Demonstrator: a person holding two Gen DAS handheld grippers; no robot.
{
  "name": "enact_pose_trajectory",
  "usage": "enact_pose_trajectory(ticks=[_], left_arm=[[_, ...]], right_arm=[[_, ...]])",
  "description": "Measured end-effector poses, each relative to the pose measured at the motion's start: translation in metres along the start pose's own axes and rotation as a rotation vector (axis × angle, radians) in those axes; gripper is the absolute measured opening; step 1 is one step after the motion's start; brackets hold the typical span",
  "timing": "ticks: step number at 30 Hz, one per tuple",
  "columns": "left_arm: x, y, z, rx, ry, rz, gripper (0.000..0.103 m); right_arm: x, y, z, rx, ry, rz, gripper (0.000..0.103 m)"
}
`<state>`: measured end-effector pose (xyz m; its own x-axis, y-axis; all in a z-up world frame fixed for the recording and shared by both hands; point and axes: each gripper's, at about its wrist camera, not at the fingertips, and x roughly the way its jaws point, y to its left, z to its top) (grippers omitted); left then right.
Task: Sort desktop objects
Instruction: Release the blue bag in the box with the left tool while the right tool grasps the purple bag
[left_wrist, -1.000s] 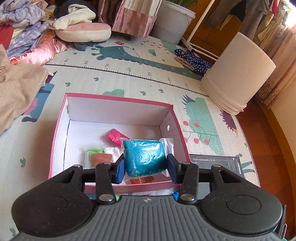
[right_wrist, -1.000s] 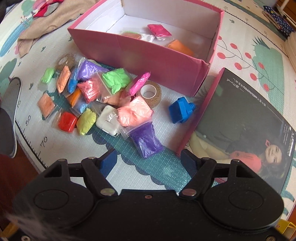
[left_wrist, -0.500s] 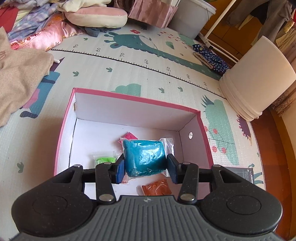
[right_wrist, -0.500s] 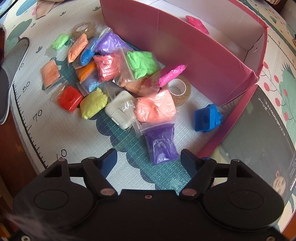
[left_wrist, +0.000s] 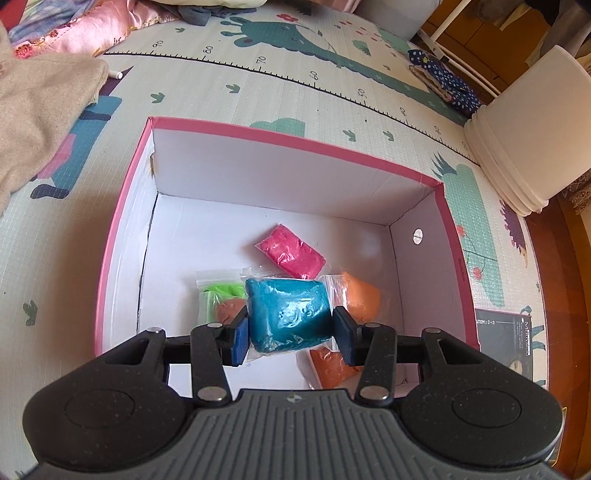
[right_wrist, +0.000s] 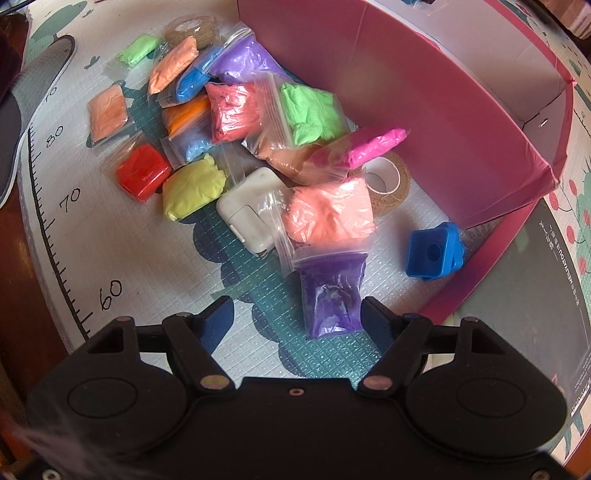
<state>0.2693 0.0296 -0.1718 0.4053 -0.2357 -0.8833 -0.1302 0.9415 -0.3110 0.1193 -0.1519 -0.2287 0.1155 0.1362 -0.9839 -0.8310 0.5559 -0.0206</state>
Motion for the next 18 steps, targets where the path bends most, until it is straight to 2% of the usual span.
enact_pose_trajectory(ticks=[7, 18], left_arm=[[0.016, 0.005, -0.005, 0.007, 0.066, 0.015, 0.045], [0.029, 0.009, -0.007, -0.009, 0.097, 0.035, 0.045]], right_arm=[[0.007, -0.002, 0.005, -0.050, -0.005, -0.007, 0.076], [0.017, -0.007, 0.008, -0.067, 0.001, 0.002, 0.075]])
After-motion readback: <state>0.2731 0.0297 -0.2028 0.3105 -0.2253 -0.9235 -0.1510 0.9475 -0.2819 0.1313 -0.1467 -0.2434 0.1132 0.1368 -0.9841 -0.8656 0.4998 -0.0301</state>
